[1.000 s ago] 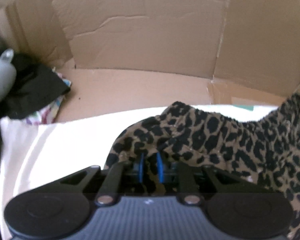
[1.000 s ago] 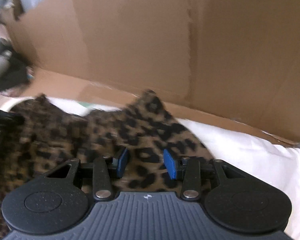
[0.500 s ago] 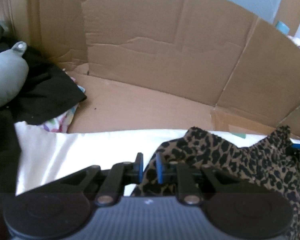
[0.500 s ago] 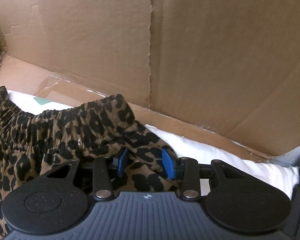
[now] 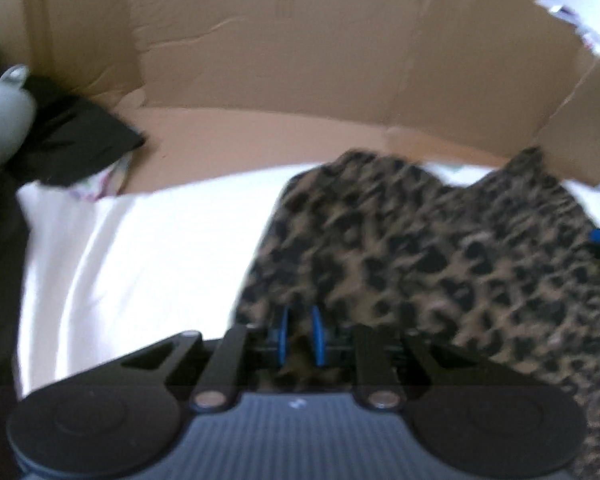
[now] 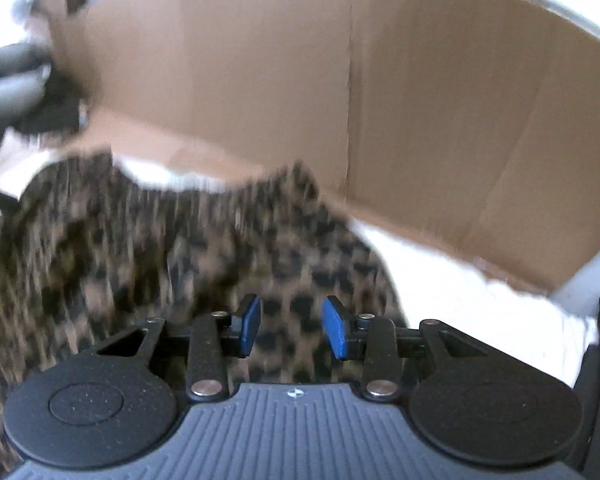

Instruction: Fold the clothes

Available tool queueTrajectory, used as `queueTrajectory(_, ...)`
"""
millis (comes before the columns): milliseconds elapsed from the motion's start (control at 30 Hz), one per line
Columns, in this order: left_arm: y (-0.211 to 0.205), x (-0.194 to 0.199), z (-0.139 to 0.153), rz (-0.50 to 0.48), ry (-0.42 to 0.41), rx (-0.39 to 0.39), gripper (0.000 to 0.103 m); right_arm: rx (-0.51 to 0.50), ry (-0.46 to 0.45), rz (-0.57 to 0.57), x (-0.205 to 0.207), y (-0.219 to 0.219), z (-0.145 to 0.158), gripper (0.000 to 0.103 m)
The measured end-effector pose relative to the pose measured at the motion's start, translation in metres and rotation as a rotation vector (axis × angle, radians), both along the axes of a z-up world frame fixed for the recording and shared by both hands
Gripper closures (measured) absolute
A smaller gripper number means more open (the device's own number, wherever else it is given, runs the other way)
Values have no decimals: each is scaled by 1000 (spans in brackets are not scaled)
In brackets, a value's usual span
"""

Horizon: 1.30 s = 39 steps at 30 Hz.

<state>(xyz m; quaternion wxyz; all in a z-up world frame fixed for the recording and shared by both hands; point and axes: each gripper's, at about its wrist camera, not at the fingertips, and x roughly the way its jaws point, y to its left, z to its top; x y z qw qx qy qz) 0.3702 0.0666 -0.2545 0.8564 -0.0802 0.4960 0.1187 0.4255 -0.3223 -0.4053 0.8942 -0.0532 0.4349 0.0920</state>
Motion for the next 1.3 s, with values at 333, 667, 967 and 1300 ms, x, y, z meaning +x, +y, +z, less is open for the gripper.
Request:
queueTrajectory(333,21,-24,0,106,58,120,92,-65,59,-76,-19,-43,-15,62)
queueTrajectory(667,-2,-26,32,74,13,101,91,-35,45,-141,-43,-48,13,61)
queueTrajectory(967,8,-76,53,91,85,146,89,30,40,-165,-101,-47,49,61)
queueTrajectory(1300,-2,-120,58,135,96,121,89,55,76,-209,-170,-49,36,61)
